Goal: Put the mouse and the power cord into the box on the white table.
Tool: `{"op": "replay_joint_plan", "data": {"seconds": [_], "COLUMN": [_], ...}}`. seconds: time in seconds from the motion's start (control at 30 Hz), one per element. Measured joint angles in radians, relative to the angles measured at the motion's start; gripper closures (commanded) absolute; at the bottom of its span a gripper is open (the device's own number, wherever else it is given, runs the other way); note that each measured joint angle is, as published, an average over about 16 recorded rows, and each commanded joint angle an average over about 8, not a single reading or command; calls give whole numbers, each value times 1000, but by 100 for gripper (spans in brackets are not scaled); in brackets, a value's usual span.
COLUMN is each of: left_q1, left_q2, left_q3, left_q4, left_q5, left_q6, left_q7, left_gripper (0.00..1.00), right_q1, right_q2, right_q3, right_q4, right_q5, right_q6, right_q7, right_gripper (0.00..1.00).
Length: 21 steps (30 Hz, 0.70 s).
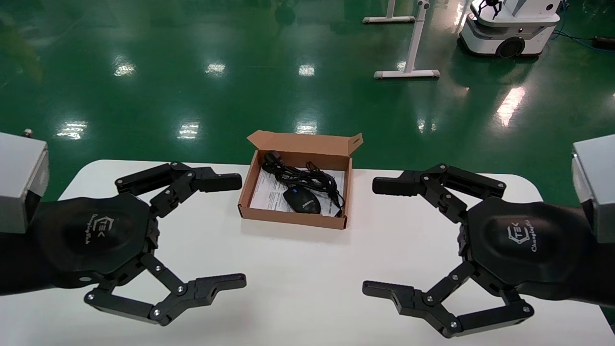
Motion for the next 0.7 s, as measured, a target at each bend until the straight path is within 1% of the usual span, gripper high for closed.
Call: {"op": "replay_joint_plan", "data": {"seconds": [0.7], "left_q1": [0], "left_q2": [0], "left_q3": [0], "left_q4": [1], "left_q5": [0], "left_q6": [0], "left_q7": [0], "left_gripper": [0], "right_q1": [0], "right_q2": [0], "right_q3": [0], "right_q4": [0], "right_q5": [0], "right_q6": [0], "right_q7": [0], "right_gripper": [0]}}
